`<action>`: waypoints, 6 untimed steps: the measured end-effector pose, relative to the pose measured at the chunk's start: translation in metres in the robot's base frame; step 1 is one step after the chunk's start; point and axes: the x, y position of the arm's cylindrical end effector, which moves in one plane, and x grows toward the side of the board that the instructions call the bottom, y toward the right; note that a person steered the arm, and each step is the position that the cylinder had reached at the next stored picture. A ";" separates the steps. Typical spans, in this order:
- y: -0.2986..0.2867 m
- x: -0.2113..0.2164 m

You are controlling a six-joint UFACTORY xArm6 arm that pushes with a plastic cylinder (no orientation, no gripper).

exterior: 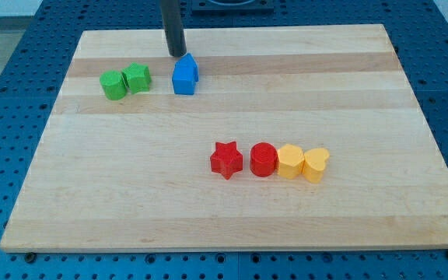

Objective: Separate the red and yellow blocks from each other

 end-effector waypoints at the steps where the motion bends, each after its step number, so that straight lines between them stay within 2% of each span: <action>1: 0.044 -0.001; 2: 0.053 -0.005; 3: 0.126 0.065; 4: 0.132 0.079; 5: 0.135 0.134; 6: 0.153 0.156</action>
